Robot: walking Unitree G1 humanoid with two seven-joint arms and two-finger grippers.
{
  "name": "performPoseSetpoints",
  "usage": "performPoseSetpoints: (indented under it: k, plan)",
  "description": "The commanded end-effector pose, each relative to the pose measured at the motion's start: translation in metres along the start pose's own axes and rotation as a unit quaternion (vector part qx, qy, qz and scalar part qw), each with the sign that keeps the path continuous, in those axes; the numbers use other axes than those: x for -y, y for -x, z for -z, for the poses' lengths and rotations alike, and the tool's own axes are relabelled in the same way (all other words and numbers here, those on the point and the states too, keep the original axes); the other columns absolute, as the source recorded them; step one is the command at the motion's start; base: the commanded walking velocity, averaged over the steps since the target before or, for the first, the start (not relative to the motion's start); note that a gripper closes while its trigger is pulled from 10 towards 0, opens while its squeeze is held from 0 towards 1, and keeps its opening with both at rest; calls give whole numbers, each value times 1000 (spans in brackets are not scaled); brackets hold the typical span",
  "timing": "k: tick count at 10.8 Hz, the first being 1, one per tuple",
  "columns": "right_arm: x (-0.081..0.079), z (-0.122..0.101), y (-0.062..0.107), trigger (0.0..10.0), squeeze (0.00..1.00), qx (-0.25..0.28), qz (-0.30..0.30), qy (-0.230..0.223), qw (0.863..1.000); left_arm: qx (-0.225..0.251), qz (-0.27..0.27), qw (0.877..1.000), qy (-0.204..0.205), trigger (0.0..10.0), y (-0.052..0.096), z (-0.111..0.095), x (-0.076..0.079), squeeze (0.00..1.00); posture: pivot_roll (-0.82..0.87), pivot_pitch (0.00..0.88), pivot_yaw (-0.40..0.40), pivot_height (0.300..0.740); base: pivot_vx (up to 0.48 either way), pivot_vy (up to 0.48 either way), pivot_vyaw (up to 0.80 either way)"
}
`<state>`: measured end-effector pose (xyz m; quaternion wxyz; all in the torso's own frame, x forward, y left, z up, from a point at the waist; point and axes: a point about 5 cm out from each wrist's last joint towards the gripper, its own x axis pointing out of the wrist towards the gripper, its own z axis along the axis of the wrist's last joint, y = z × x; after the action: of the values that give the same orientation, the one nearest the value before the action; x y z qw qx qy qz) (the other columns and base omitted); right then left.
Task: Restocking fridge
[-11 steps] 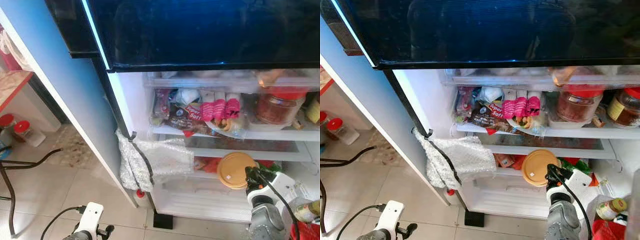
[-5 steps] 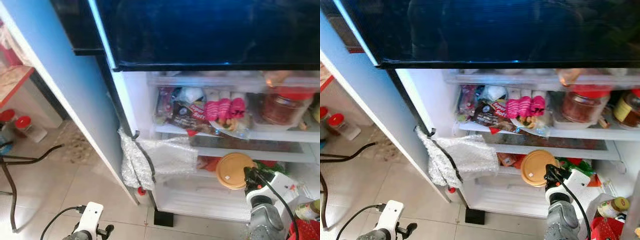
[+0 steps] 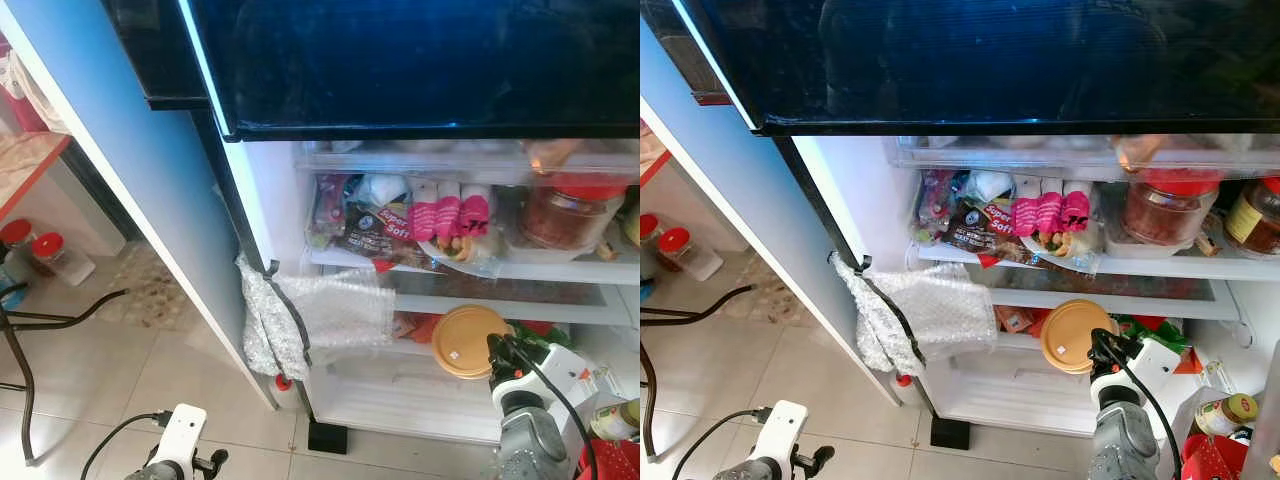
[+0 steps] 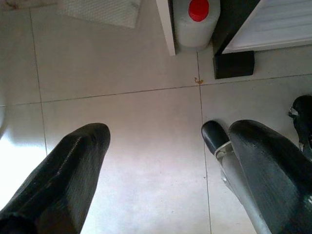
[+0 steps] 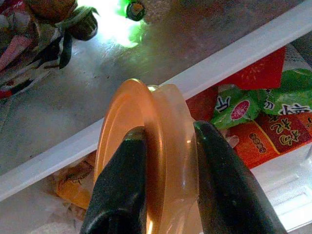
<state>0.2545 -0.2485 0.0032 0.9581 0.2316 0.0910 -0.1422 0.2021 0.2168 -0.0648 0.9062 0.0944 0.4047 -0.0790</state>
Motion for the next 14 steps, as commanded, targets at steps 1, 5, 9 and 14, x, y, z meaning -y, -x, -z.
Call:
performPoseSetpoints:
  k: [1,5,9,14]
  plan:
    - [1,3,1,10000,0,-2,6,-9,1000,-16,-6,1000,2,10000,3,9,-5,0,-198,97,126,740,0,0,0]
    - [24,-8,6,10000,0,14,43,-10,999,-13,-3,1000,2,10000,3,8,-6,0,-198,96,129,740,0,0,0]
    - [61,-23,19,10000,0,30,91,1,995,-15,-6,1000,-4,10000,4,8,-7,0,-204,95,134,740,0,0,0]
    - [78,-29,26,10000,0,32,117,9,993,-16,-8,1000,-6,10000,4,8,-8,0,-201,93,133,740,0,0,0]
